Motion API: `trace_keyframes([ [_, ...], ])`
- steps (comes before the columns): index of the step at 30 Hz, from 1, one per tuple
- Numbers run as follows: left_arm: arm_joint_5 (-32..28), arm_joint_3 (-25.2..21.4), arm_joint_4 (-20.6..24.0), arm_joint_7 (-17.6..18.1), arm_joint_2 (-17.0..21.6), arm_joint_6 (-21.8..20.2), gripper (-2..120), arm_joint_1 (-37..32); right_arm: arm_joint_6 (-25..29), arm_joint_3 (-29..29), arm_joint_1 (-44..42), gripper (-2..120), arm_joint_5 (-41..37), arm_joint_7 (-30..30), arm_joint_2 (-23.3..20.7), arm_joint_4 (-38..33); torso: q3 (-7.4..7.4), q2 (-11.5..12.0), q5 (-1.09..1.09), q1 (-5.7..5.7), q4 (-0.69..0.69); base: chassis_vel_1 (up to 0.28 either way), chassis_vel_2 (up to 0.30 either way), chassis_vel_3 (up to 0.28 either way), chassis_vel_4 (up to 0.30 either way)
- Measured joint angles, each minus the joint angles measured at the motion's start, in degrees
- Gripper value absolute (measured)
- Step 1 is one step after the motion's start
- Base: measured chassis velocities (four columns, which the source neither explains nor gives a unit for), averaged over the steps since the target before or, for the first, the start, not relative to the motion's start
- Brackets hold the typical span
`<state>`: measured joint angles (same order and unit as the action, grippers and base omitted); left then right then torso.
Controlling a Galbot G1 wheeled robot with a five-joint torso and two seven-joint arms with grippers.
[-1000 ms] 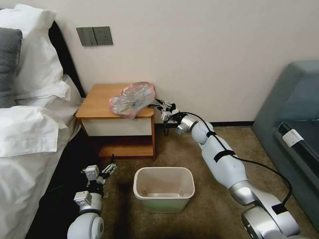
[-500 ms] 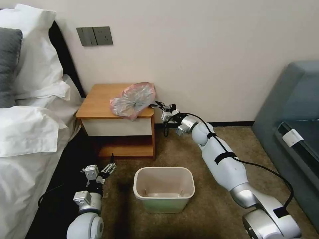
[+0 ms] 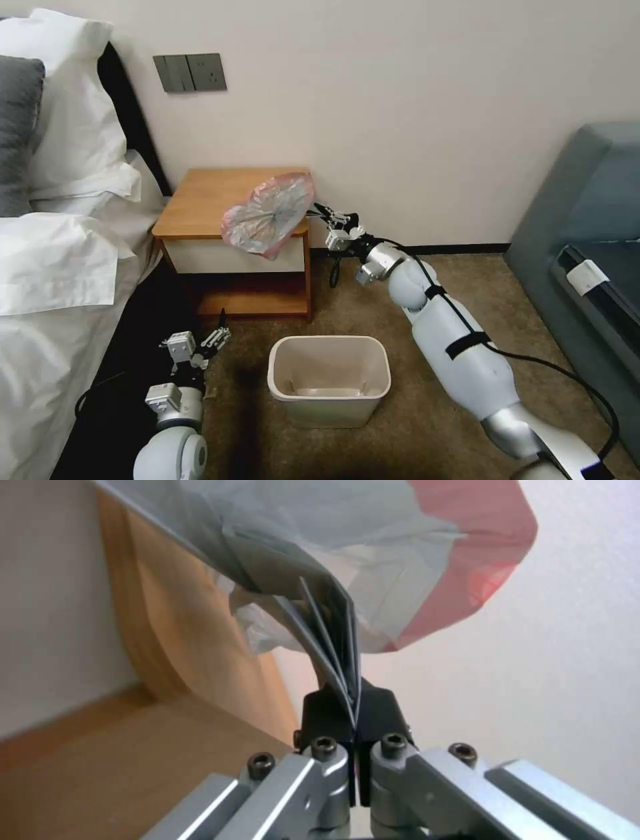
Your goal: Pick up the garbage bag from the table and place it over the trash can.
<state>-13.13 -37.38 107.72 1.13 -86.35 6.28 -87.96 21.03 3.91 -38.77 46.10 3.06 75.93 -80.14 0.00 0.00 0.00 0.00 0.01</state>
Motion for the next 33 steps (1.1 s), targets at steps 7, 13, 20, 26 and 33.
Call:
trace_keyframes([
  [7,-1.0,-0.5,2.1,0.0,-0.4,-0.1,98,-0.7,-2.9,-0.4,-4.3,0,-0.1,0.0,0.0,-3.8,0.0,0.0,0.0,0.0,-0.01,0.0,0.0,0.0,0.0],
  [13,-2.0,-0.8,5.7,0.1,0.3,-1.3,98,-1.2,-5.7,-0.5,-10.5,0,0.1,0.6,-1.6,-9.0,0.0,0.0,-0.01,-0.01,0.0,0.0,0.0,0.0,0.0],
  [20,-2.8,-0.8,7.2,0.5,0.3,-1.7,98,-1.3,-7.0,-0.8,-18.0,0,1.7,2.0,-4.1,-15.5,0.0,0.0,0.0,-0.01,0.0,0.0,0.0,0.0,0.0],
  [26,-3.3,-0.8,8.5,0.6,0.3,-1.7,98,-1.5,-7.1,-1.3,-22.7,0,3.0,2.3,-6.0,-19.0,0.0,0.0,0.0,0.0,0.0,0.0,0.0,0.0,0.0],
  [33,-3.7,-0.9,8.6,0.6,0.7,-1.9,98,-1.8,-8.2,-2.7,-28.7,0,5.1,1.4,-9.0,-24.3,0.0,0.0,0.0,-0.01,0.0,0.0,0.0,0.0,0.0],
])
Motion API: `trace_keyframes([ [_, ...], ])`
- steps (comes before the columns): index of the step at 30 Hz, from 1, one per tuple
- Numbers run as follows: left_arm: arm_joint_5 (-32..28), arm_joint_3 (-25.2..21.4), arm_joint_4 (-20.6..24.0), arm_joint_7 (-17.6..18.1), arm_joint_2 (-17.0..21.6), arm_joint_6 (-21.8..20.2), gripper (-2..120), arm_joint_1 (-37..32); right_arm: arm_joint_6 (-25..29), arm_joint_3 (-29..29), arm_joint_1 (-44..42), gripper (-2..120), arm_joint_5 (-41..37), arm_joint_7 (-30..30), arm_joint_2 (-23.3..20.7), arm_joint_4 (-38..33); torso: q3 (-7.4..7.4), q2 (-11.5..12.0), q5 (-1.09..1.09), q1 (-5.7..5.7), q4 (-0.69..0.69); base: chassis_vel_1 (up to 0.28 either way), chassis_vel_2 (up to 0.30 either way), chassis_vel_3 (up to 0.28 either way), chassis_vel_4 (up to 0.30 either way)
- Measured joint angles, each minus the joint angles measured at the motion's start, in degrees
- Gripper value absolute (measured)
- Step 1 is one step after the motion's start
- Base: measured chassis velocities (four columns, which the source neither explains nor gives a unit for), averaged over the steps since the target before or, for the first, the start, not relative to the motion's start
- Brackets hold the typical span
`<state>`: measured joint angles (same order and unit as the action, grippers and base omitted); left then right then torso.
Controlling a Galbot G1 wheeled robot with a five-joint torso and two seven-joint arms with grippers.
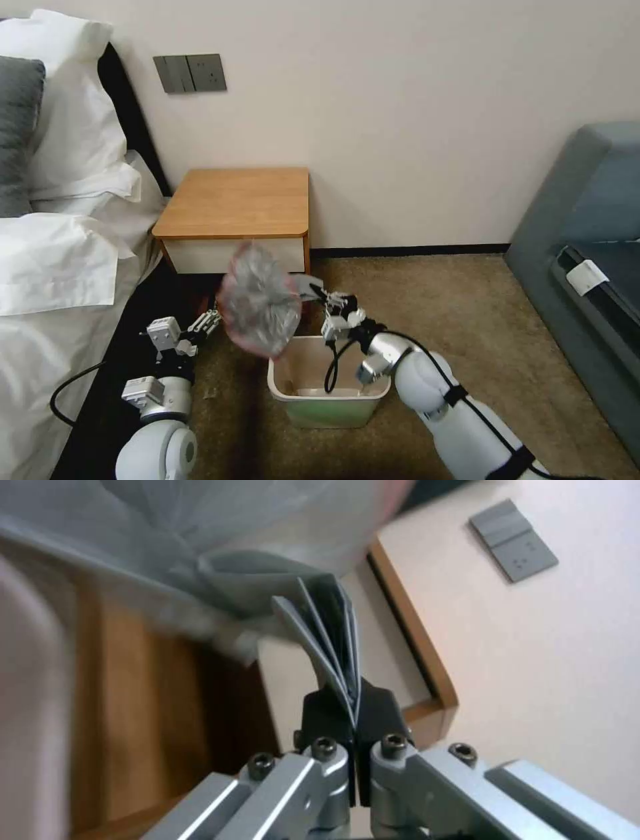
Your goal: Pick up the garbage bag from the table and place it over the trash can.
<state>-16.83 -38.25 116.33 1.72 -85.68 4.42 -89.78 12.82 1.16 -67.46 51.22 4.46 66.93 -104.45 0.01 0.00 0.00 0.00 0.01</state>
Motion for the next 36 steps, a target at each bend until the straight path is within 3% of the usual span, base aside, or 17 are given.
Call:
trace_keyframes([
  [18,0.5,0.9,-0.9,0.0,0.0,0.0,98,0.1,1.1,1.9,-8.5,0,1.7,-0.5,-3.5,-4.6,0.0,0.0,0.0,0.0,0.0,0.0,0.0,0.0,0.0],
  [29,1.2,1.7,-3.8,-0.1,0.2,0.3,98,1.5,1.2,0.9,-9.2,1,-9.6,0.7,-6.5,-4.3,-0.01,0.0,0.0,0.0,-0.01,0.0,0.0,0.0,0.0],
  [31,1.5,1.9,-4.4,0.0,0.4,0.3,98,2.1,1.0,0.7,-9.1,10,-11.8,1.0,-7.3,-3.9,-0.01,0.0,0.0,0.0,0.0,0.0,0.0,0.0,0.0],
  [33,1.5,2.0,-4.6,0.0,0.5,0.3,98,2.3,0.9,0.7,-9.0,13,-12.3,1.2,-7.6,-3.8,-0.01,0.0,0.0,0.0,-0.01,0.0,0.0,0.0,0.0],
  [36,1.5,2.2,-6.0,0.1,0.8,0.0,98,4.3,-0.2,0.4,-8.6,29,-15.5,1.8,-9.1,-3.3,-0.01,0.0,0.0,0.0,0.0,0.0,0.0,0.0,0.0],
])
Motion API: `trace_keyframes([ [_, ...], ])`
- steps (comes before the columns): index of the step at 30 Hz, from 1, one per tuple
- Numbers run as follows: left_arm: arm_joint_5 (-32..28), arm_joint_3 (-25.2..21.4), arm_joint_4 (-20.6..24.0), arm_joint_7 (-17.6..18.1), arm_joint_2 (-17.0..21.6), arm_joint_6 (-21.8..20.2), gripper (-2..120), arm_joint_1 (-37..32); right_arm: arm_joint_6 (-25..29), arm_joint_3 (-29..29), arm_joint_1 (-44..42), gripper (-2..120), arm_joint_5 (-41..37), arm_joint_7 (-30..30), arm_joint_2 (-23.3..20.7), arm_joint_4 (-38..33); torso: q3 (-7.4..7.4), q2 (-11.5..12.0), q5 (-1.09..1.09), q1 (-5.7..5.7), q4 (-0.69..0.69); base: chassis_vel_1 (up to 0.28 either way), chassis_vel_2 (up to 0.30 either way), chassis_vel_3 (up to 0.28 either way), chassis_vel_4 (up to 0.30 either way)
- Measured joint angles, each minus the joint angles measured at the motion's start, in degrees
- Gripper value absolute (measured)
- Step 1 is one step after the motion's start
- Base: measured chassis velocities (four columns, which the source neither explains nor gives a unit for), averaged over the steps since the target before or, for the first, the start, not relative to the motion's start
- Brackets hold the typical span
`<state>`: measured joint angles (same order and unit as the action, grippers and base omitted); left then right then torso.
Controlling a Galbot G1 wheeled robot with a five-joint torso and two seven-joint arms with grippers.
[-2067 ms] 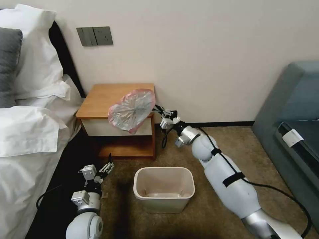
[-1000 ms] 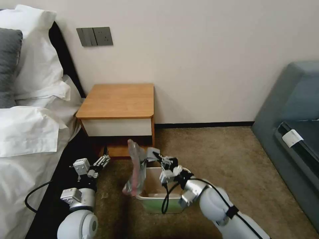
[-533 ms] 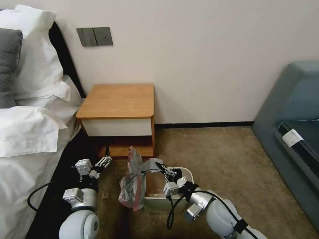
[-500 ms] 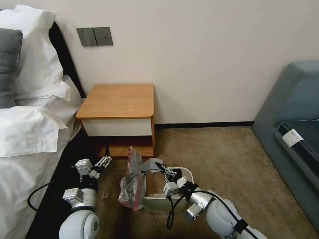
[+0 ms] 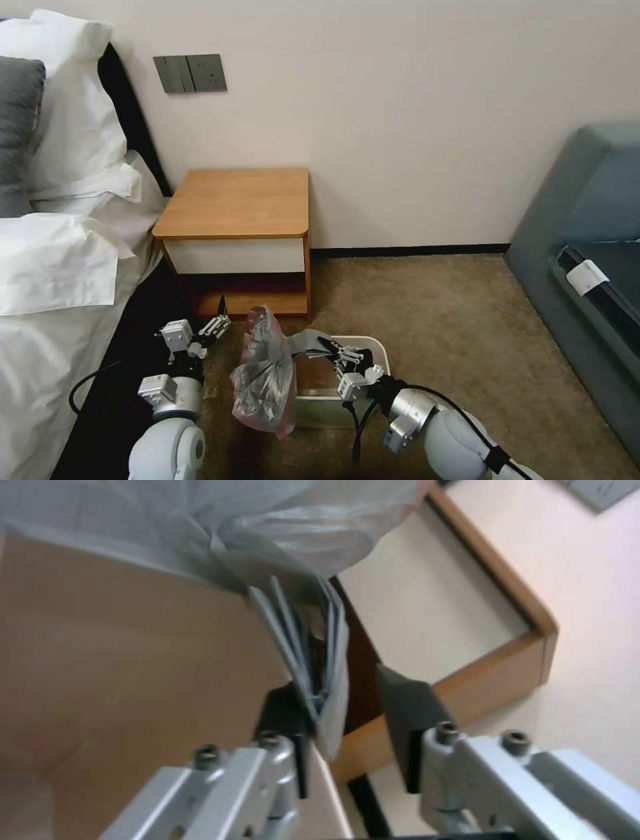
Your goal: Pick up the garbage bag from the table and place it over the trash can.
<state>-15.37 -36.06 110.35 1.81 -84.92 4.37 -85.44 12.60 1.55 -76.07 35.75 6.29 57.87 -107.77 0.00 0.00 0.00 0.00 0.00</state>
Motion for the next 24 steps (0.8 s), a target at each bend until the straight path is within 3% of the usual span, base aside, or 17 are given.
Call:
trace_keyframes([
  [19,-1.4,0.9,-5.6,0.7,0.2,-1.8,97,6.4,-0.9,3.6,-0.3,96,-7.3,2.2,-8.2,-2.2,0.0,0.0,0.0,0.0,0.0,0.0,0.0,0.0,0.0],
  [24,-1.5,1.0,-5.8,0.7,0.0,-2.0,98,6.7,-0.2,7.1,-2.1,100,-9.1,2.7,-10.3,-3.3,0.0,0.0,0.0,0.0,0.0,0.0,0.0,0.0,0.0],
])
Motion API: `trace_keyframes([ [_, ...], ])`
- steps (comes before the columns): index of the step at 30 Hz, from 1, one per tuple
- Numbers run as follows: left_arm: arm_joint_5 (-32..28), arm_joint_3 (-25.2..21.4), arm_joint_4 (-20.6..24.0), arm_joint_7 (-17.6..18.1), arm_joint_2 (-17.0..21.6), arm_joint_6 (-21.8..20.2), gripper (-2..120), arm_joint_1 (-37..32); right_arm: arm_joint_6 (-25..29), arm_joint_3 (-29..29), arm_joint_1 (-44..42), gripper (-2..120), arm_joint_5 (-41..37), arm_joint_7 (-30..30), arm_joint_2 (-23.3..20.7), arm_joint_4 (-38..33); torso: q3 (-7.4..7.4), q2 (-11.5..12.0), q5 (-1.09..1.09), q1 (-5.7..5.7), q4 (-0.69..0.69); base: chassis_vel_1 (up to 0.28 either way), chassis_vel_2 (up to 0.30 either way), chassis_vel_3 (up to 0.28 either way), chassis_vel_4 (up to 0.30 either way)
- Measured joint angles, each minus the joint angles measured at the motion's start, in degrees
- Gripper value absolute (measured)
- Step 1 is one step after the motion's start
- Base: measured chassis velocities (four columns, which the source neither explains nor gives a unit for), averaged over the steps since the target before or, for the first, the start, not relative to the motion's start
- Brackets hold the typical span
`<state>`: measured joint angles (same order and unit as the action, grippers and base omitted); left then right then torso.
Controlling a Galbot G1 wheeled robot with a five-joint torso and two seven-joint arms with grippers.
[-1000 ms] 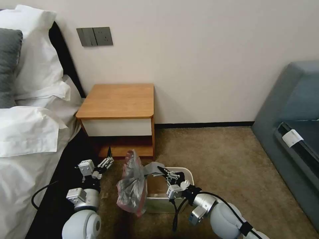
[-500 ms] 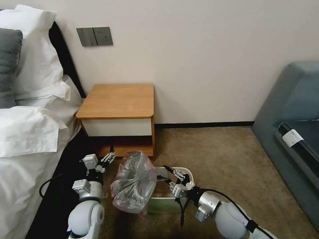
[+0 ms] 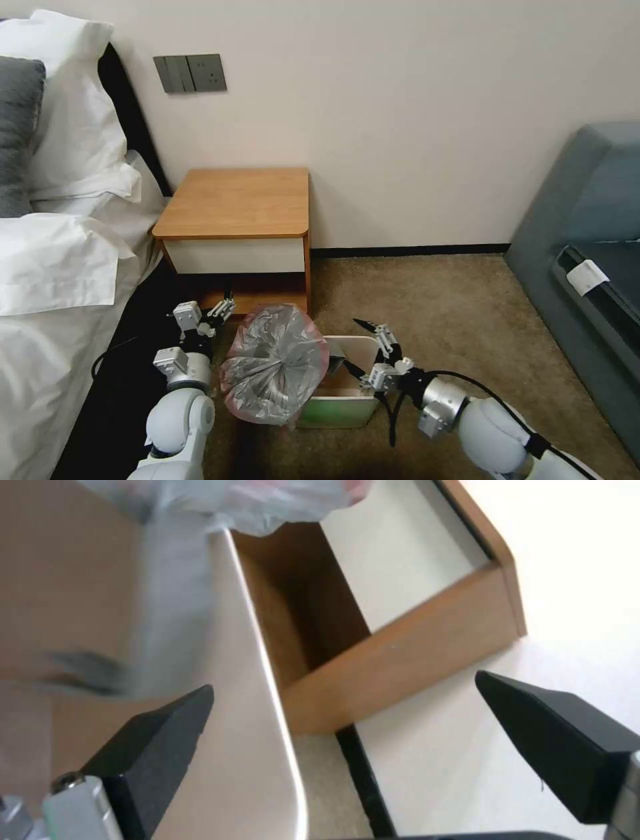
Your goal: Pick up the garbage bag from the table and place it over the trash can.
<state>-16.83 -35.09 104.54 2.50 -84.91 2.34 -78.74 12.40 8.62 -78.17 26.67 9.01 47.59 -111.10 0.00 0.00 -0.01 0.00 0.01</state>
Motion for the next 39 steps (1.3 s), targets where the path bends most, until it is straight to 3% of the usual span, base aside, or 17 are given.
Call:
trace_keyframes([
  [8,-1.3,1.4,2.6,0.7,0.9,-2.0,98,-1.2,0.4,8.0,-2.4,100,-3.1,0.2,-0.1,-1.4,0.0,0.0,0.02,0.0,0.0,0.0,0.0,0.0,0.0],
  [11,-1.5,2.0,4.7,0.7,1.6,-2.8,98,-2.6,0.5,11.9,-2.8,100,-4.4,0.1,3.1,-1.5,0.0,0.0,0.01,0.0,0.0,0.0,0.0,0.0,0.0],
  [17,-2.7,1.8,8.3,0.7,2.0,-3.7,98,-3.9,0.4,14.2,-2.4,100,-5.3,-0.6,6.9,-1.8,0.0,0.0,0.02,0.0,0.0,0.0,0.0,0.0,0.0],
  [20,-8.5,2.9,14.9,1.0,3.3,-8.7,98,-6.4,0.4,14.7,-1.8,100,-5.4,-1.1,8.7,-1.7,0.0,0.0,0.03,0.0,-0.01,0.0,0.0,0.0,0.0],
  [21,-8.5,2.9,14.9,1.0,3.3,-8.7,98,-6.4,0.4,14.7,-1.8,100,-5.4,-1.1,8.7,-1.7,0.0,0.0,0.03,0.0,-0.01,0.0,0.0,0.0,0.0],
  [23,-13.7,4.4,21.3,1.0,5.0,-14.0,98,-9.8,0.6,14.6,-1.4,100,-5.4,-1.3,9.8,-1.3,0.0,0.0,0.0,0.0,0.0,0.0,0.0,0.0,0.0],
  [25,-15.5,4.9,23.1,1.0,5.4,-15.7,98,-10.8,0.7,14.5,-1.3,100,-5.4,-1.4,10.2,-1.1,0.0,0.0,0.0,0.0,-0.01,0.0,0.0,0.0,0.0],
  [26,-19.3,5.9,27.4,0.9,6.4,-19.5,99,-12.9,0.8,14.1,-1.2,100,-5.2,-1.6,11.0,-0.9,0.0,0.0,0.0,0.0,-0.01,0.0,0.0,0.0,0.0],
  [28,-23.2,7.1,30.3,0.8,7.0,-22.8,99,-14.5,0.9,13.4,-1.0,100,-4.9,-1.8,12.0,-0.6,0.0,0.0,0.0,0.0,-0.01,0.0,0.0,0.0,0.0],
  [34,-27.6,9.9,32.5,-0.1,7.3,-27.0,99,-16.9,0.9,11.9,-0.4,100,-4.2,-1.9,13.5,-0.2,0.0,0.0,0.01,0.0,-0.01,0.0,0.0,0.0,0.0],
  [39,-26.5,12.1,29.8,0.7,7.2,-28.0,100,-18.3,0.9,11.1,-0.3,100,-3.9,-1.9,13.8,0.2,0.0,0.0,0.01,0.0,-0.01,0.0,0.0,0.0,0.0],
])
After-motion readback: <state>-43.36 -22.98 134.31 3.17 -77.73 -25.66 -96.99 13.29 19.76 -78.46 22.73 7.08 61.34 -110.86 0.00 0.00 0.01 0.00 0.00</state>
